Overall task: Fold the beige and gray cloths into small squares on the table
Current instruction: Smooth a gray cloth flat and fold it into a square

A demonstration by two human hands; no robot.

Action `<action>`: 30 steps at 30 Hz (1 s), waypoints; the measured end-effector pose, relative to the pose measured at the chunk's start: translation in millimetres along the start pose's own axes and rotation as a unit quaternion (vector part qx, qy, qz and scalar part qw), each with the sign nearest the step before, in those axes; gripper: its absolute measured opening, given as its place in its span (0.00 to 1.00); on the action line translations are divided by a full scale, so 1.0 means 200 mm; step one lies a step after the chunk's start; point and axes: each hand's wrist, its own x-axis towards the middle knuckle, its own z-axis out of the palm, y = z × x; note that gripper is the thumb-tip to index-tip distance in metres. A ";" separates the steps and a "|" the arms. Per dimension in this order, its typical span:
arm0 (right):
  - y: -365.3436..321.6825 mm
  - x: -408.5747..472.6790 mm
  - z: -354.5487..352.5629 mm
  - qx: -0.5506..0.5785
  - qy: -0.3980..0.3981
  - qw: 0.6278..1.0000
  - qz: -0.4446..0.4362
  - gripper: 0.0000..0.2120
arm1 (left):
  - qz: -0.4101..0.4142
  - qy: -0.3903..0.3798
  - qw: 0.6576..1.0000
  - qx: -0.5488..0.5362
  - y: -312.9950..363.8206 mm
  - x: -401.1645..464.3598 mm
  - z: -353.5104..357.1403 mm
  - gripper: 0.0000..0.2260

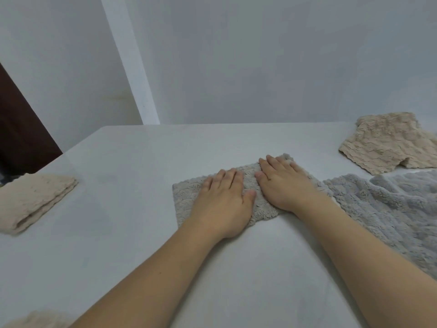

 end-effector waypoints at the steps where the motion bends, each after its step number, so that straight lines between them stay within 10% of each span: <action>1: 0.00 0.00 0.00 0.001 -0.003 1.000 -0.001 0.27 | -0.001 -0.003 1.000 0.000 0.00 0.00 0.00 0.28; 30: 0.11 0.00 -0.04 0.006 -0.024 0.999 0.045 0.27 | -0.088 -0.048 0.995 -0.001 -0.27 -0.14 -0.07 0.26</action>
